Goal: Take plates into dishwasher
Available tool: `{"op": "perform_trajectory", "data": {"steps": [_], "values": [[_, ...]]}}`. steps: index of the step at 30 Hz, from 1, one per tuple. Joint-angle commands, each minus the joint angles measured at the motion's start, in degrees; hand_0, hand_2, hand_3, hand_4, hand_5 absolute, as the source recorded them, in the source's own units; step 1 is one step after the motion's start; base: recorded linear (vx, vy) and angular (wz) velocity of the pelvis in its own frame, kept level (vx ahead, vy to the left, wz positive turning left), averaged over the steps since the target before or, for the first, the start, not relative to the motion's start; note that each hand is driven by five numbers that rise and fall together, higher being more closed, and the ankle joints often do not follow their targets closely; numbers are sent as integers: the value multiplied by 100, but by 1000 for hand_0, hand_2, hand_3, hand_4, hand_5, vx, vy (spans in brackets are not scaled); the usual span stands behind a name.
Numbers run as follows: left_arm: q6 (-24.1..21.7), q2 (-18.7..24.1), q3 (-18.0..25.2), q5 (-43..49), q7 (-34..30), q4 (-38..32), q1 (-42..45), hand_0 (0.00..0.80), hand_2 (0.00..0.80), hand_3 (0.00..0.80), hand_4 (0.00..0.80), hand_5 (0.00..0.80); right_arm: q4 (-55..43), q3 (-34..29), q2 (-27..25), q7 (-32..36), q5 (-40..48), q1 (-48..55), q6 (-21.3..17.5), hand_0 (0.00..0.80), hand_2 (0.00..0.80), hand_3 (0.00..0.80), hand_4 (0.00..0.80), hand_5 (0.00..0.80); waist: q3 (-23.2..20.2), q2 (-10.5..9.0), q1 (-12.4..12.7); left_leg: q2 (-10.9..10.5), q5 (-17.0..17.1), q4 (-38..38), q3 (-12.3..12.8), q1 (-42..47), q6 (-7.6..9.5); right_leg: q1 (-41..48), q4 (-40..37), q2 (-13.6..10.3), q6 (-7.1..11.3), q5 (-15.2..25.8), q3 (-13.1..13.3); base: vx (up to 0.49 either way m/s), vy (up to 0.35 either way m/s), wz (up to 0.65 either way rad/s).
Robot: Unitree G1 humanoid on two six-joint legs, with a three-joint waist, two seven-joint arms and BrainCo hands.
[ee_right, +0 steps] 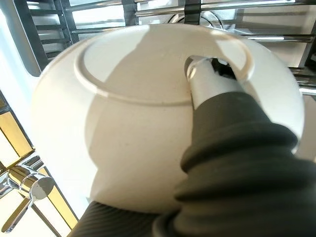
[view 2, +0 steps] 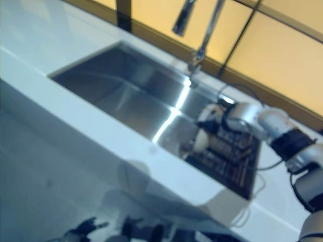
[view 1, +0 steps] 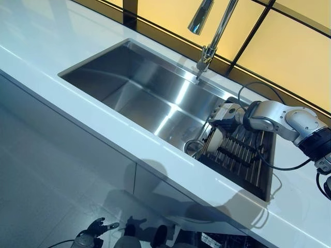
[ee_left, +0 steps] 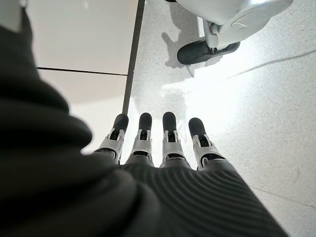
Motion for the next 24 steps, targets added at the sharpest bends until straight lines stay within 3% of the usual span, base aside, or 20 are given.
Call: {"op": "perform_trajectory", "data": {"steps": [1,24], "values": [[-14,35,-67,-67,66,-106,-141,0,0,0,0,0,201,138,-115,-119,108,-166,126,800,800,800,800,800,19,-6,47,90,-514,234,149,-216,190,281,17,17,282,-537,-46,0,0,0],[-75,-38,28,-50,110,-7,-6,0,0,0,0,0,48,-200,-691,-536,-314,1,133,800,800,800,800,800,-226,-55,-120,96,-549,39,296,24,247,370,22,5,349,-537,57,6,21,0]]}}
